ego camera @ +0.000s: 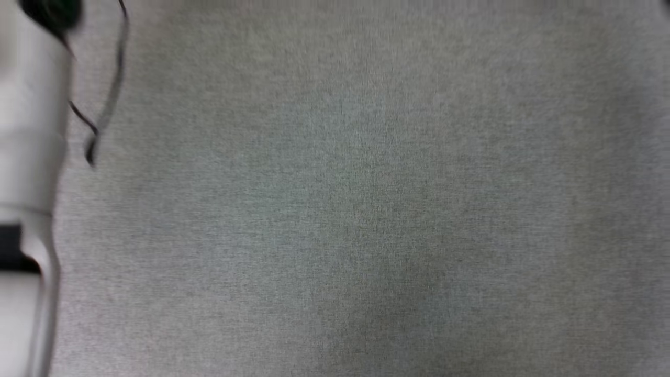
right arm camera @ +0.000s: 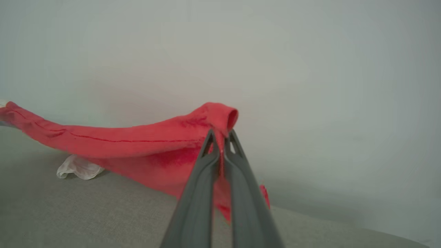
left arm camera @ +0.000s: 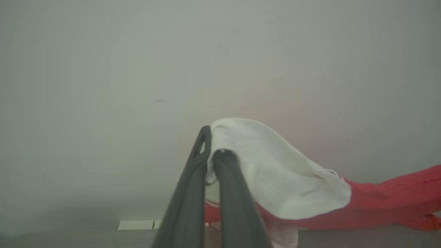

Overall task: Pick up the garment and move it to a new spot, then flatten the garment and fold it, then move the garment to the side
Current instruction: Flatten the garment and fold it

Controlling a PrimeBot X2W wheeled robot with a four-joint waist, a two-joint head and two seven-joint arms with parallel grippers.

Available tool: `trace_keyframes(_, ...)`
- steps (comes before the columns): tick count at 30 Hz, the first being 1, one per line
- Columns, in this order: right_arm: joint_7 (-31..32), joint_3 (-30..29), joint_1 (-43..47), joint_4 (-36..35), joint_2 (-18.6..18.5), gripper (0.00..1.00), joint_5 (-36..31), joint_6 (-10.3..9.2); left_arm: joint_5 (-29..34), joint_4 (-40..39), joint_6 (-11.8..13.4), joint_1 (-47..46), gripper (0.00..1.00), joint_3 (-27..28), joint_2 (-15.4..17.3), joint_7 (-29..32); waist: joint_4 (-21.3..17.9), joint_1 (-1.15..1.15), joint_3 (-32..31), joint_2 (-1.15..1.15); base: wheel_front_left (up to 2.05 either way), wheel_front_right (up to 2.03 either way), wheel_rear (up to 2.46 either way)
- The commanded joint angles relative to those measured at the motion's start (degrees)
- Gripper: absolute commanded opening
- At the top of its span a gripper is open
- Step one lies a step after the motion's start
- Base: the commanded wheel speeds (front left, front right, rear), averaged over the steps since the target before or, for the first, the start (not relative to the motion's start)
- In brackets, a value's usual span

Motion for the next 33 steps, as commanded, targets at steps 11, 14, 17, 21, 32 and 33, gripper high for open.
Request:
trace_keyframes(11,-3.5,5.9,26.3,-3.9,-2.1,0.00,6.8,-0.04,-4.1,-10.5,2.9,33.9,0.00,3.6,1.8,-1.3,0.5,0.00,-15.9,0.00,0.00,0.00,0.00)
trace_keyframes(14,-3.8,6.5,33.4,-6.2,-2.7,0.00,7.8,-0.04,-4.9,-15.9,5.3,44.0,0.00,4.5,2.3,-1.3,0.7,0.00,-19.2,0.00,0.00,0.00,0.00)
trace_keyframes(17,-3.5,6.0,40.5,-9.1,-3.2,0.00,8.9,-0.04,-5.6,-21.9,7.8,53.5,0.00,4.7,3.2,-0.7,0.9,0.00,-22.1,0.00,0.00,0.00,0.00)
trace_keyframes(21,-3.0,4.6,49.6,-13.9,-3.6,0.00,9.2,-0.04,-7.1,-30.9,12.0,65.3,0.00,5.4,4.2,1.5,1.0,0.00,-25.5,0.00,0.00,0.00,0.00)
trace_keyframes(32,6.2,-3.4,72.3,-32.4,-2.4,0.00,6.0,-0.05,-7.5,-58.9,25.3,89.3,0.00,7.2,9.6,9.4,0.3,0.00,-31.7,0.00,0.00,0.00,0.00)
trace_keyframes(33,7.7,-4.3,74.3,-34.2,-2.1,0.00,5.5,-0.04,-7.3,-60.8,26.3,90.8,0.00,7.1,10.3,10.5,0.4,0.00,-32.1,0.00,0.00,0.00,0.00)
